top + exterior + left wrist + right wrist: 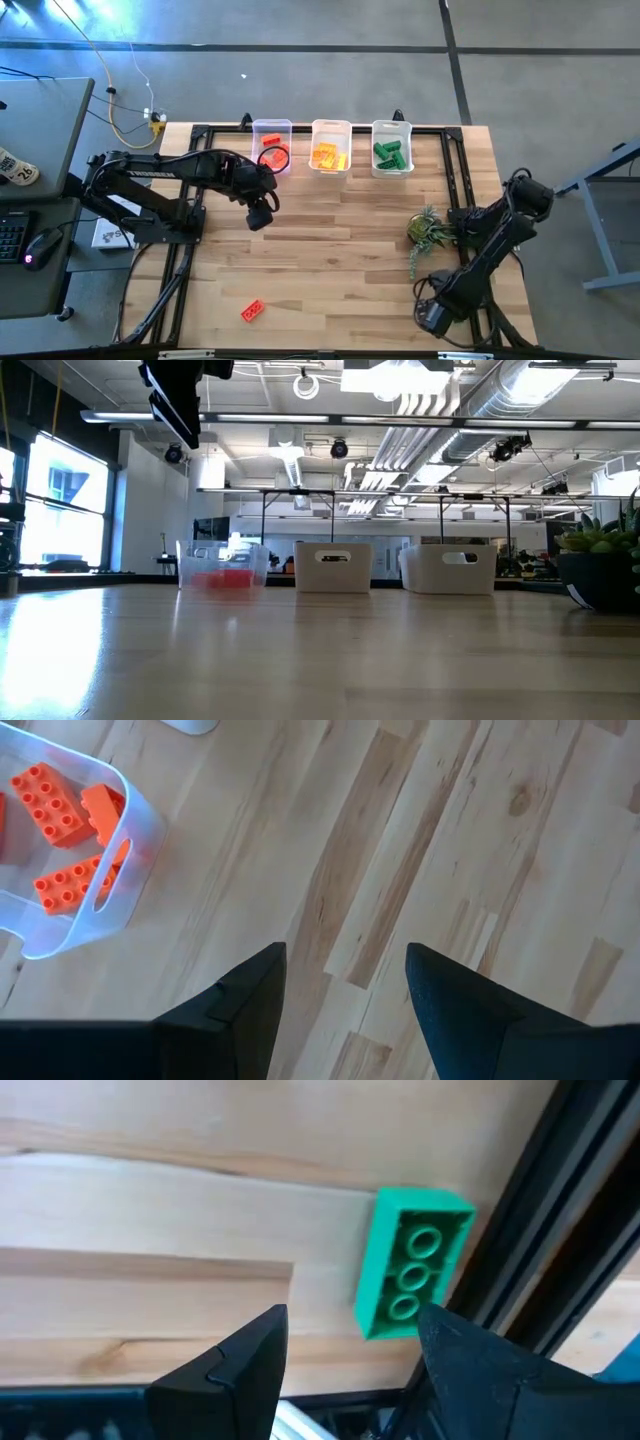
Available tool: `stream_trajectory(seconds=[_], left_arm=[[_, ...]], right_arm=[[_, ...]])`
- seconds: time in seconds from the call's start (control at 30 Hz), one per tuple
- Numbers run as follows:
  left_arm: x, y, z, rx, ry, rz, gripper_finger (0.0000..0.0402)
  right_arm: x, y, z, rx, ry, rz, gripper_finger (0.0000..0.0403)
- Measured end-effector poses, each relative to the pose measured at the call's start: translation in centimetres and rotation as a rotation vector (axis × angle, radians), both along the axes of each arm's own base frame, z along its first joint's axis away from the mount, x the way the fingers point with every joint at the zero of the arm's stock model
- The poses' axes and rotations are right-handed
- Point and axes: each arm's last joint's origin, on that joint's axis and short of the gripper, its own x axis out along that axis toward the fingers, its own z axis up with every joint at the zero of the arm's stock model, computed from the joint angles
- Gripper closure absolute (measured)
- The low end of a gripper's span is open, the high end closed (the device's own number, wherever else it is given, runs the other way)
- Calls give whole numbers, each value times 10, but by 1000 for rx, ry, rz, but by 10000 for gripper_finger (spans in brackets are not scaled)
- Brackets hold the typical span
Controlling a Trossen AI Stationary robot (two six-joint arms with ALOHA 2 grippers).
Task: Sort & place blocks by color
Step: Put the green game piece into the right white bin
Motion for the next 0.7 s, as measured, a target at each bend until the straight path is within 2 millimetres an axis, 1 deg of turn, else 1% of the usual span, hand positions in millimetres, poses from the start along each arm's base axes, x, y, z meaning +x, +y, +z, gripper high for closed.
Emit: stream_trajectory(seconds=[0.27, 0.37, 0.57, 0.7], left_arm=[[2, 0, 1, 11, -22, -21, 206], [2, 0, 1, 12, -22, -22, 206], [2, 0, 1, 12, -21, -22, 206], [2, 0, 1, 12, -21, -23, 206]], right_arm=[[-3, -1, -2, -12, 13, 12, 190], [-4, -3, -7, -26, 22, 12, 190], [1, 5, -24, -20, 29, 41, 190], [2, 7, -30, -15, 60, 40, 190]])
